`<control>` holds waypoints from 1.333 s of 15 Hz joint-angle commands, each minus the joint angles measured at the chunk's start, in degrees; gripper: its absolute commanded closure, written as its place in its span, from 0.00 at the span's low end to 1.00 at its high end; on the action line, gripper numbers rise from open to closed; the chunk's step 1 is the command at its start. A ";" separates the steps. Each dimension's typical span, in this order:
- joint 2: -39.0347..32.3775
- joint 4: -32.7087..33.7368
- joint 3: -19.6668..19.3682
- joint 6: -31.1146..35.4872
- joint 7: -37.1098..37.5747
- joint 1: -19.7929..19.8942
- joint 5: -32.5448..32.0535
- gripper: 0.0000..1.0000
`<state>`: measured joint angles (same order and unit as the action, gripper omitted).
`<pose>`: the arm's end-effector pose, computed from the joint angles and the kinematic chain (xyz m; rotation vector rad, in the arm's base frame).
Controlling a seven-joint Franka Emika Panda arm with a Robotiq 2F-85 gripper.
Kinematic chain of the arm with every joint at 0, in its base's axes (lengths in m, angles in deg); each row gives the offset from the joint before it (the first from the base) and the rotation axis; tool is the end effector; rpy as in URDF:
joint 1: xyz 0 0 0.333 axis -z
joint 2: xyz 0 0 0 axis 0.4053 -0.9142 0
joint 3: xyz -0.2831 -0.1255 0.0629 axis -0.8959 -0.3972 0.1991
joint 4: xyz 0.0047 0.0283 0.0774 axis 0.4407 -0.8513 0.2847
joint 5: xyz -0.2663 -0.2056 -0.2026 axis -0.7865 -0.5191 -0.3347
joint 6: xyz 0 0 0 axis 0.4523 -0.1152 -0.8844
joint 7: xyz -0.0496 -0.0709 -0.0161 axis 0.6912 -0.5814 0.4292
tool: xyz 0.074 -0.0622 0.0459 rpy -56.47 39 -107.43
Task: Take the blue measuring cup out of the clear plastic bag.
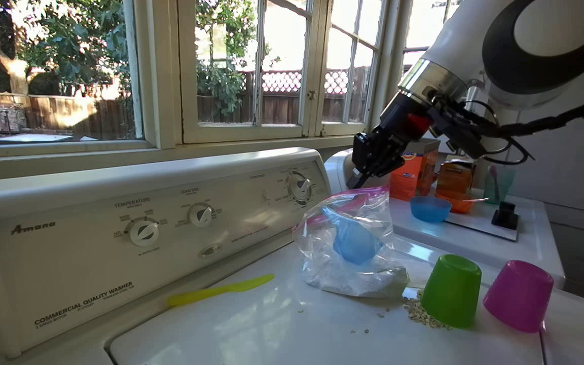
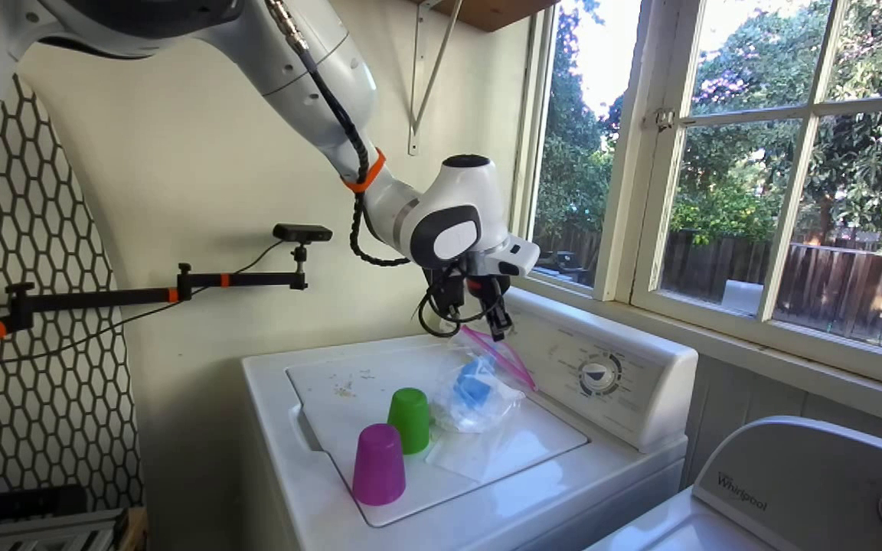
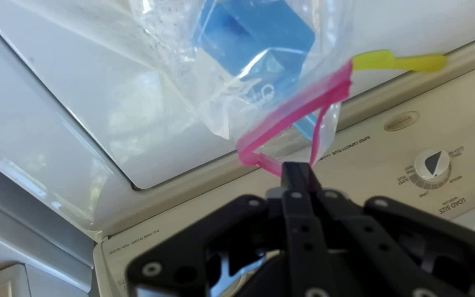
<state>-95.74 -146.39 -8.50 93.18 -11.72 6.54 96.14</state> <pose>0.5859 0.2683 0.3705 -2.7610 0.0842 -0.5926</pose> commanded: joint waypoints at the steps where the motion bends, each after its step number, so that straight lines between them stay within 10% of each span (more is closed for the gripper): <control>1: -1.42 1.35 -0.34 -1.60 2.22 -0.93 -1.38 1.00; 16: -4.25 5.85 3.62 -9.32 -4.89 -0.13 0.02 0.98; 20: -5.01 6.66 3.92 -9.41 -6.08 -0.28 -0.19 0.64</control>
<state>-99.44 -141.47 -5.03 85.34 -16.57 6.14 96.18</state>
